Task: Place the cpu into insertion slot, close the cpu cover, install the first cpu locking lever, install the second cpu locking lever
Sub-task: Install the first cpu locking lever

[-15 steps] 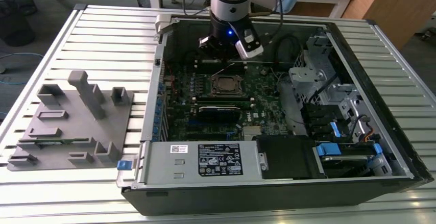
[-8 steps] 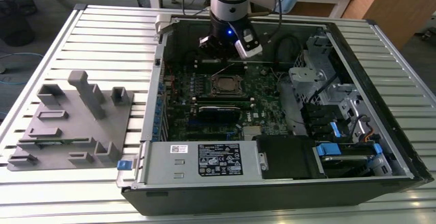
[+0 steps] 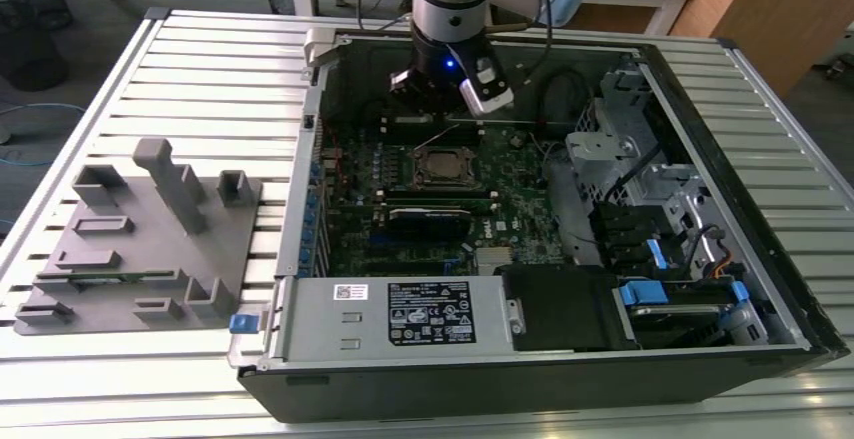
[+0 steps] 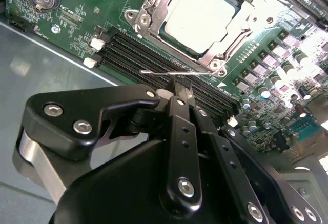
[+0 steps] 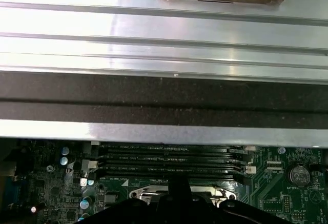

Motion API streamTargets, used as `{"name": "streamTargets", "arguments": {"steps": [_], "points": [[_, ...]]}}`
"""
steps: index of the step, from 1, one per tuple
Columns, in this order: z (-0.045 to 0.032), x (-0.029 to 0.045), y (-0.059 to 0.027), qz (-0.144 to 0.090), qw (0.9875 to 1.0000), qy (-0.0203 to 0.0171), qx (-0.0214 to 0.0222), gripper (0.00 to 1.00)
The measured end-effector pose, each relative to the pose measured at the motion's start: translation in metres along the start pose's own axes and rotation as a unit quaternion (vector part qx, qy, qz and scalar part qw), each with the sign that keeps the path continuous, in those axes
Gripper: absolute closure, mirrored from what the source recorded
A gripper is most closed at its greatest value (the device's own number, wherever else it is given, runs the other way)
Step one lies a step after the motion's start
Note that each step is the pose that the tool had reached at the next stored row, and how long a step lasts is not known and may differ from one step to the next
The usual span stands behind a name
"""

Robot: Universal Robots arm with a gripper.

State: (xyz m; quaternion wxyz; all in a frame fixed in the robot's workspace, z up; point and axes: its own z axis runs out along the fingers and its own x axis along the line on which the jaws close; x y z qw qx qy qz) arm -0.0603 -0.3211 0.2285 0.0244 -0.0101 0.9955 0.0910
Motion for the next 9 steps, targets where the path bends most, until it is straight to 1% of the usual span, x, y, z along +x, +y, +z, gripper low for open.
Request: {"name": "streamTargets", "arguments": {"steps": [5, 9], "points": [[0.0000, 0.0000, -0.0015, 0.000, 1.0000, -0.0004, -0.0024, 0.89], [0.0001, 0.0000, -0.0026, -0.002, 1.0000, -0.0018, -0.0062, 0.89]]}}
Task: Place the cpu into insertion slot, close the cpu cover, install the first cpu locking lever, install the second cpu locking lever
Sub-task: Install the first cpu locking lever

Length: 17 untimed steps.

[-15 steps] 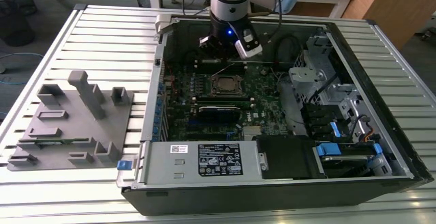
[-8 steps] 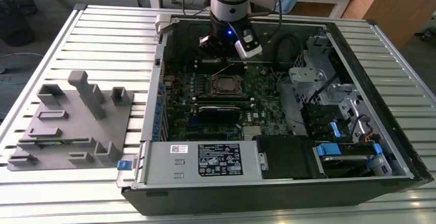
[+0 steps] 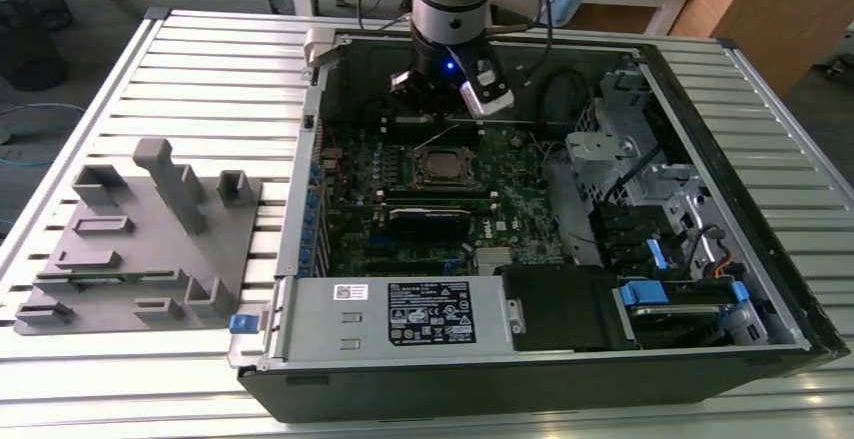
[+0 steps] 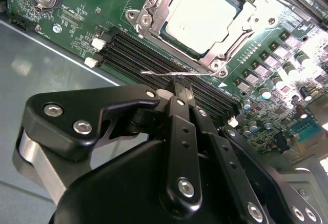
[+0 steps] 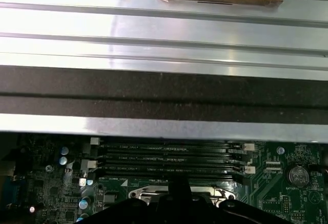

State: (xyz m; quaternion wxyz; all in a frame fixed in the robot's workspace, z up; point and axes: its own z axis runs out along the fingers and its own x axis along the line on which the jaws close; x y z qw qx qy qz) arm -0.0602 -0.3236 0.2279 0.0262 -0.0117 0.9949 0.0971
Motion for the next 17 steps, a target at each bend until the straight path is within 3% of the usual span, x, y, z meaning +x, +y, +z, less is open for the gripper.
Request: {"name": "streamTargets", "arguments": {"steps": [5, 17], "points": [[0.0008, -0.0003, -0.0011, -0.001, 1.0000, -0.0007, -0.0034, 0.89], [0.0070, -0.0086, -0.0036, -0.002, 1.0000, -0.0005, -0.0035, 0.89]]}}
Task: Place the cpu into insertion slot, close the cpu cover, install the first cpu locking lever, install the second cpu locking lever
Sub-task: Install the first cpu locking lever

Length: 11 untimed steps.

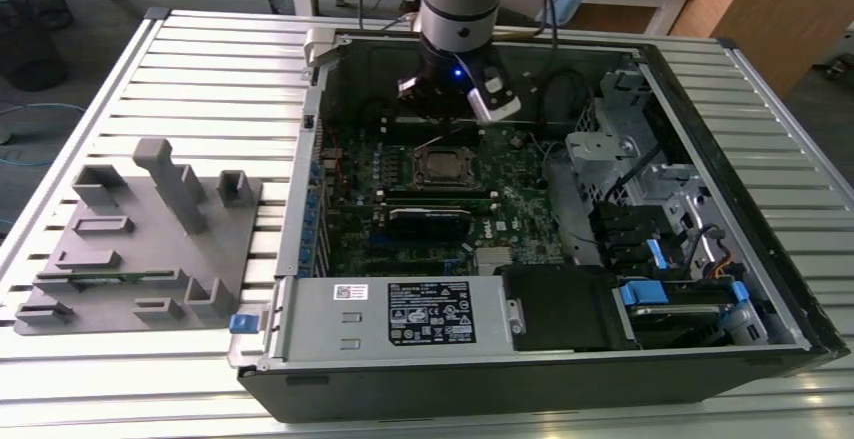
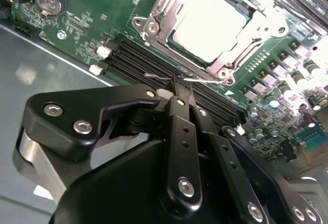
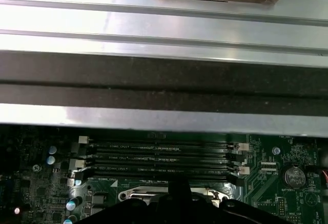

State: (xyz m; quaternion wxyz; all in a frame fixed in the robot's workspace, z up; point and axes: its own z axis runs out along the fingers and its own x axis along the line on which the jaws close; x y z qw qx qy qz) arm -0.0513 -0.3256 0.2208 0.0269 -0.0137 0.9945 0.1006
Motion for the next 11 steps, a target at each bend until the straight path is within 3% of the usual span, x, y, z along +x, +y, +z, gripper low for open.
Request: {"name": "streamTargets", "arguments": {"steps": [11], "points": [[0.0071, -0.0028, -0.0015, 0.000, 1.0000, -0.0003, 0.0000, 0.89]]}}
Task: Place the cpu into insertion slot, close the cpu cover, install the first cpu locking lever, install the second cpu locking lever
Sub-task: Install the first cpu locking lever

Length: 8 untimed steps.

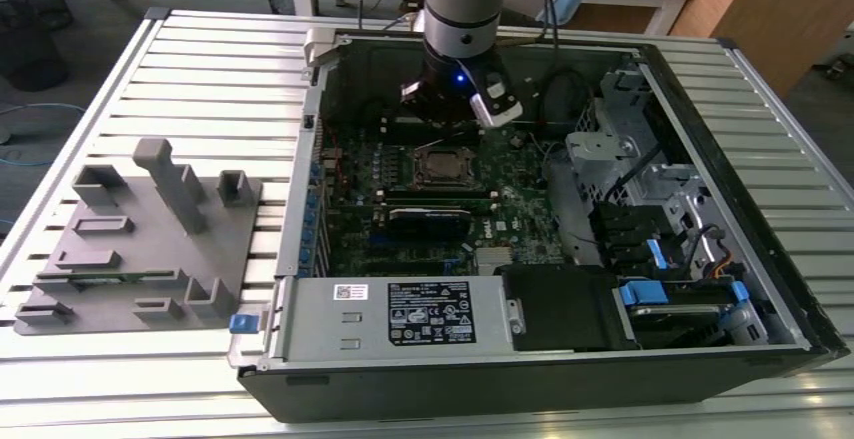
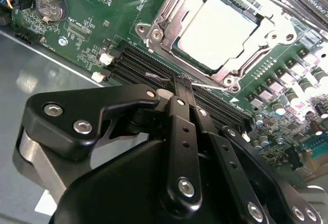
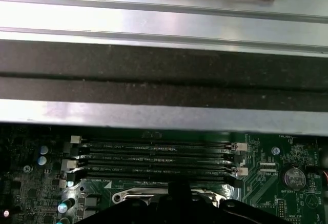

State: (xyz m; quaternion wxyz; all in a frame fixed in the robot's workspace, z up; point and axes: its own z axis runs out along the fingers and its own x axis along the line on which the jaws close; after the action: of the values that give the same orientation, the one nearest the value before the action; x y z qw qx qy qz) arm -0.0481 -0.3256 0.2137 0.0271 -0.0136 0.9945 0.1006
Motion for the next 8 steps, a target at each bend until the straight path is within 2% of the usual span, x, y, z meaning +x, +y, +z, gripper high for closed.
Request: {"name": "streamTargets", "arguments": {"steps": [8], "points": [[0.0070, 0.0004, -0.0007, 0.000, 1.0000, -0.0001, 0.0001, 0.89]]}}
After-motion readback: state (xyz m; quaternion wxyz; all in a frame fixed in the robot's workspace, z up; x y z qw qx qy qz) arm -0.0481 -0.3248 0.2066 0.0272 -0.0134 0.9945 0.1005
